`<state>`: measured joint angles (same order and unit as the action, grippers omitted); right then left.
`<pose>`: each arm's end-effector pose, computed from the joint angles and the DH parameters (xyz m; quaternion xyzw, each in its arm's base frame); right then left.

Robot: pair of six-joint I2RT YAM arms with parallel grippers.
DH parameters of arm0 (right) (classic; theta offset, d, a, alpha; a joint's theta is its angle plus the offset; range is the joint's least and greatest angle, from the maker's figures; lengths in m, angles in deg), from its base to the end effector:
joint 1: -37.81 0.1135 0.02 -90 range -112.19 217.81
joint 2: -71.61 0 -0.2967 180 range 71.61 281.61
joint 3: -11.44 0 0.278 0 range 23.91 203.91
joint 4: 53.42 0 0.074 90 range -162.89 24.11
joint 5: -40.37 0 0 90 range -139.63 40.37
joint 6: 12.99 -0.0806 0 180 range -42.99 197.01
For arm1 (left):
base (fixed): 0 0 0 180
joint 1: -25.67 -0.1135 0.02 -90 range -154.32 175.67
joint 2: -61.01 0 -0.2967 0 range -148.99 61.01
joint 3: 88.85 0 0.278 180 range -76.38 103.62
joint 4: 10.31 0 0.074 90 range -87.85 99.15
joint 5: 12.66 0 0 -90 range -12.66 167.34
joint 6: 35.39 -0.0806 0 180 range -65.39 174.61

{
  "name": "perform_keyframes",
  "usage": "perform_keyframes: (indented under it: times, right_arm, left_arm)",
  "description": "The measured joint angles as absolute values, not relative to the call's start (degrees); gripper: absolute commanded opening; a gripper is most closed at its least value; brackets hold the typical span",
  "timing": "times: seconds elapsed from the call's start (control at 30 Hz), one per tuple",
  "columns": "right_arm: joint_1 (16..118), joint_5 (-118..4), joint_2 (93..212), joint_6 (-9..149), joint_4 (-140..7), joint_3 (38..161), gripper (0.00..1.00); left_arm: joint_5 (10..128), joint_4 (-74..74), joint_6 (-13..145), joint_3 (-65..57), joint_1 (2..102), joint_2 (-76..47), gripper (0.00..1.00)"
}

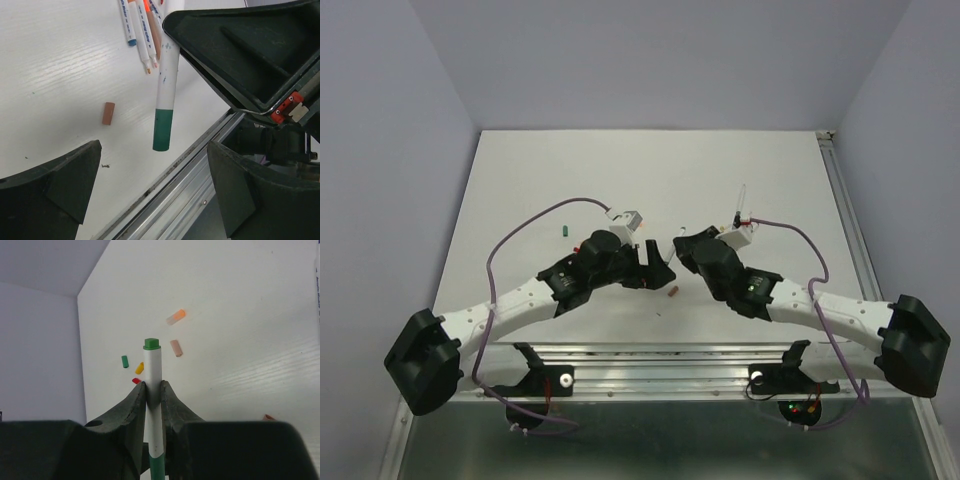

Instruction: Open the pen caps

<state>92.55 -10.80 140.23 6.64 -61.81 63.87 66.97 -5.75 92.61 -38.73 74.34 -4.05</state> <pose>0.2163 0.2184 0.2554 0.2859 0.7618 0.3234 0.4831 0.1925 -0.2409 0.2597 0.1276 0.8049 -0.4481 0.3674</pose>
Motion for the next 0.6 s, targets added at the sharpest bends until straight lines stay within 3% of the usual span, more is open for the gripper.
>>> perform_keyframes:
  times: [0.3,0.5,0.6]
  right_arm:
    - [95.3,-6.0,140.6,-0.5,-64.4,63.9,0.01]
    - [95.7,-5.0,140.8,-1.7,-65.5,64.5,0.01]
    - [95.7,-5.0,141.1,-1.9,-65.5,65.1,0.01]
  left_arm:
    - [67.4,-7.0,91.9,-37.1,74.4,-5.9,0.73]
    - [66.3,-8.3,90.7,-37.0,74.4,-7.2,0.72]
    - [65.4,-8.6,90.2,-37.0,74.4,-7.5,0.61]
